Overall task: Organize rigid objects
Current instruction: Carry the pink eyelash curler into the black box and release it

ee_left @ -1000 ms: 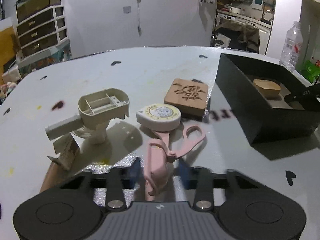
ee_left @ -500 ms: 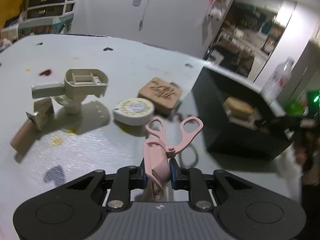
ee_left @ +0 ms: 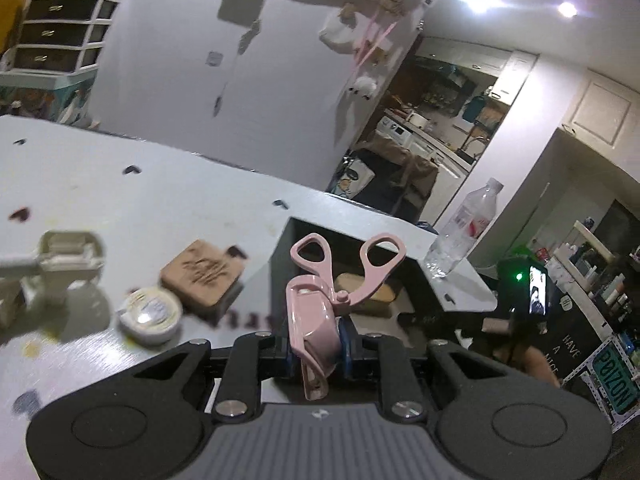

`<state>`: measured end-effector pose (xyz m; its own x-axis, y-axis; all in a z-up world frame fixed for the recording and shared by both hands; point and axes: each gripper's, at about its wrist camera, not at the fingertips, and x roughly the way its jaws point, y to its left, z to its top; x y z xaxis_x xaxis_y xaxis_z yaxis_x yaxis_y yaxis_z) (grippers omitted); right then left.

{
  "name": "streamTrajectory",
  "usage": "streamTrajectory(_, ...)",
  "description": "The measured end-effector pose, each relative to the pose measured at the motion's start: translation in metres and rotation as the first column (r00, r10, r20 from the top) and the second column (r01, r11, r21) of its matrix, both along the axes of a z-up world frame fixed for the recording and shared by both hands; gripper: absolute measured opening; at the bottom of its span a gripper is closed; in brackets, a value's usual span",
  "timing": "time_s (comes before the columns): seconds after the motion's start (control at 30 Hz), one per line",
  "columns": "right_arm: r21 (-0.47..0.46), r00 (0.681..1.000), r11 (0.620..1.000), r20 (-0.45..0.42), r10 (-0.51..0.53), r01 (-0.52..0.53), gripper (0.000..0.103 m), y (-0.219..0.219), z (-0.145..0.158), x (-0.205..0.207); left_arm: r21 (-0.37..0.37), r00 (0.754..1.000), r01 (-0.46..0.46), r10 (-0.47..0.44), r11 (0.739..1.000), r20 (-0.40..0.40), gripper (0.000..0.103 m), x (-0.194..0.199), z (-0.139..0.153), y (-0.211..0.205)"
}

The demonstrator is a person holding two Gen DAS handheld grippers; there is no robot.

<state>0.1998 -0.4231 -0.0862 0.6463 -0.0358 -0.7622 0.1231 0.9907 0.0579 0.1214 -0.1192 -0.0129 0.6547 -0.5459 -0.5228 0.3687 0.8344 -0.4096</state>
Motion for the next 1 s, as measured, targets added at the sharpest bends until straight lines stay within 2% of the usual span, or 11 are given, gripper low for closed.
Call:
streamTrajectory(0.23, -0.002, 1.0, 1.0, -0.001, 0.001, -0.001, 0.009, -0.001, -0.001, 0.0, 0.056, 0.998, 0.056, -0.056, 0.997, -0.012, 0.022, 0.028, -0.001, -0.055)
streamTrajectory(0.47, -0.001, 1.0, 1.0, -0.001, 0.002, -0.002, 0.009, -0.001, -0.001, 0.0, 0.192, 0.989, 0.139, -0.126, 0.972, -0.075, 0.022, 0.054, -0.021, -0.106)
streamTrajectory(0.73, -0.003, 1.0, 1.0, -0.001, 0.003, -0.003, 0.009, -0.001, -0.001, 0.0, 0.303, 0.975, 0.217, -0.189, 0.928, -0.119, 0.019, 0.076, -0.04, -0.132)
streamTrajectory(0.83, -0.003, 1.0, 1.0, -0.002, 0.002, -0.002, 0.009, -0.001, -0.001, 0.0, 0.321, 0.969, 0.242, -0.208, 0.916, -0.135, 0.019, 0.077, -0.044, -0.14)
streamTrajectory(1.0, -0.019, 1.0, 1.0, -0.01, 0.005, -0.005, 0.009, 0.002, 0.0, -0.001, 0.347, 0.968, 0.248, -0.221, 0.905, -0.116, 0.019, 0.076, -0.045, -0.149)
